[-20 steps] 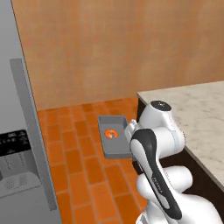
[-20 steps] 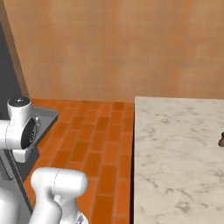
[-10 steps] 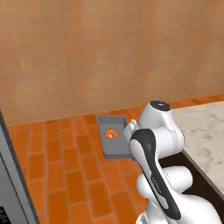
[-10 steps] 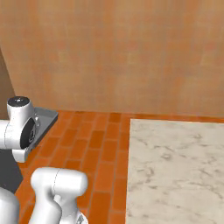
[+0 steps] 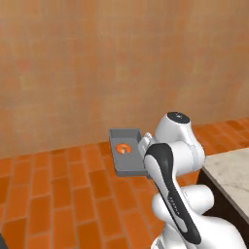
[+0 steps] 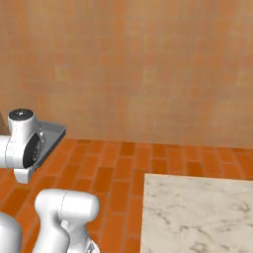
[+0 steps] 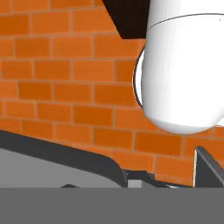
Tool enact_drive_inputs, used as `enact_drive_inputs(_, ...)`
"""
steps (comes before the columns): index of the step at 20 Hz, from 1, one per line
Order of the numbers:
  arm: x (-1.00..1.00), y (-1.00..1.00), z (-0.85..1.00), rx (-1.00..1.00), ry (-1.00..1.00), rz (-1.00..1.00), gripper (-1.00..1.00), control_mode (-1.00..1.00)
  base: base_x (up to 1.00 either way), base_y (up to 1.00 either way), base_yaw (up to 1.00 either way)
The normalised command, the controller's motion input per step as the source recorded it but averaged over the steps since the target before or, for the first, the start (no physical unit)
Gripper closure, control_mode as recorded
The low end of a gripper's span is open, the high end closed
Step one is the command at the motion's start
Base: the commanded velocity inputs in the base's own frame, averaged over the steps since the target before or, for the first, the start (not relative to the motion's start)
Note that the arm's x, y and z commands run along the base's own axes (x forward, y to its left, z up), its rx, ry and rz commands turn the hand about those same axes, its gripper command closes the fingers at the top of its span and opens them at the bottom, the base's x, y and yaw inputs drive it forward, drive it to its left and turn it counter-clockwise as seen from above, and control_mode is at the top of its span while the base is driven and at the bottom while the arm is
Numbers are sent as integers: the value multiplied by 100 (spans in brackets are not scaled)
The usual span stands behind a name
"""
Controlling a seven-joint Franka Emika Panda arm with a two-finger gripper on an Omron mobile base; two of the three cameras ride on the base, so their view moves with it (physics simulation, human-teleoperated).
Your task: Take the meat container that has the shrimp and place it on the second highest rack of the freezer. Then take the vegetable container that has the potato and cucumber and place it on the highest rack of the freezer.
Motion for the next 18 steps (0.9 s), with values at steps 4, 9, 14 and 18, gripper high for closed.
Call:
enact_drive_inputs(4, 0, 0, 0, 0, 0, 0, 100, 100, 100, 0, 6)
enact_drive_inputs(9, 0, 0, 0, 0, 0, 0, 100, 100, 96, -7, 44)
enact_drive_inputs(14, 0, 0, 0, 0, 0, 0, 100, 100, 36, -15, 81)
enact_drive_inputs(18, 0, 0, 0, 0, 0, 0, 100, 100, -21, -29, 82)
